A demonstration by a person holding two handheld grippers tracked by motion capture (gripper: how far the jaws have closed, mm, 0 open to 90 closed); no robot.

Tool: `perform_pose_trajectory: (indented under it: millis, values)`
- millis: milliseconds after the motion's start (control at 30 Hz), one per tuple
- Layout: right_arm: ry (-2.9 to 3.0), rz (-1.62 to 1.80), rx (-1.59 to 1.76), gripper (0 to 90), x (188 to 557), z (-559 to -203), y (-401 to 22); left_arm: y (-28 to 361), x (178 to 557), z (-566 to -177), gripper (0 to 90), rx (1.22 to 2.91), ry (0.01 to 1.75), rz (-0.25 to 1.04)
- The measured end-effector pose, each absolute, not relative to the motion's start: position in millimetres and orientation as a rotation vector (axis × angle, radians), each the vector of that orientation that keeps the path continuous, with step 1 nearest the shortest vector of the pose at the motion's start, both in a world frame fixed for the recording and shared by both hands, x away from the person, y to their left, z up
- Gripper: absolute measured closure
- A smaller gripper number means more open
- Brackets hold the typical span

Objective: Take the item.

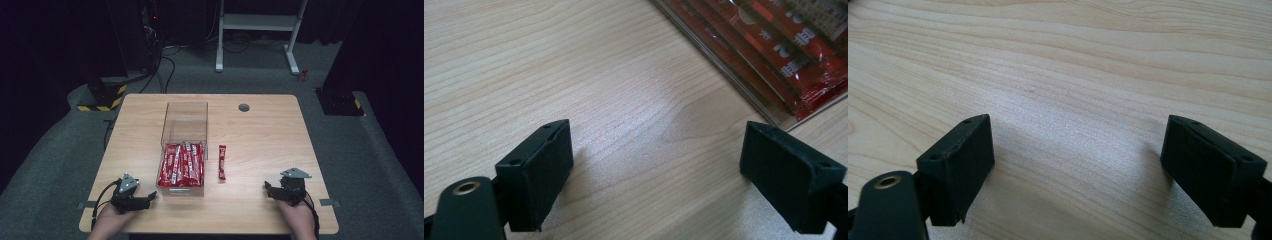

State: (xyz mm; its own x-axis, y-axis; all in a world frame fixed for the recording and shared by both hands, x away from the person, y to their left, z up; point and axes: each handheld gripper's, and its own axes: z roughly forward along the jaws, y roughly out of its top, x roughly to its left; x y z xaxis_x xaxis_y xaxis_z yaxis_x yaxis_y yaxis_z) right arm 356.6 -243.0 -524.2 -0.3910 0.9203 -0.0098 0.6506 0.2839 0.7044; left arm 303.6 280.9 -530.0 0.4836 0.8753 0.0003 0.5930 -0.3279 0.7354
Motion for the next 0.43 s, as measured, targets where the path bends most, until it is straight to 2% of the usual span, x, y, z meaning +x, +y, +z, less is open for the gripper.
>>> perform_pose_trajectory:
  millis: [67,433]
  values:
    - [2.132,0.858,1.427,10.0,358.0,-524.4,-242.4,281.1,303.7,-529.9,14.0,2.050,1.205,0.532]
    - [2.128,0.852,1.435,9.1,359.3,-524.5,-242.0,280.5,303.6,-530.0,14.0,2.047,1.208,0.532]
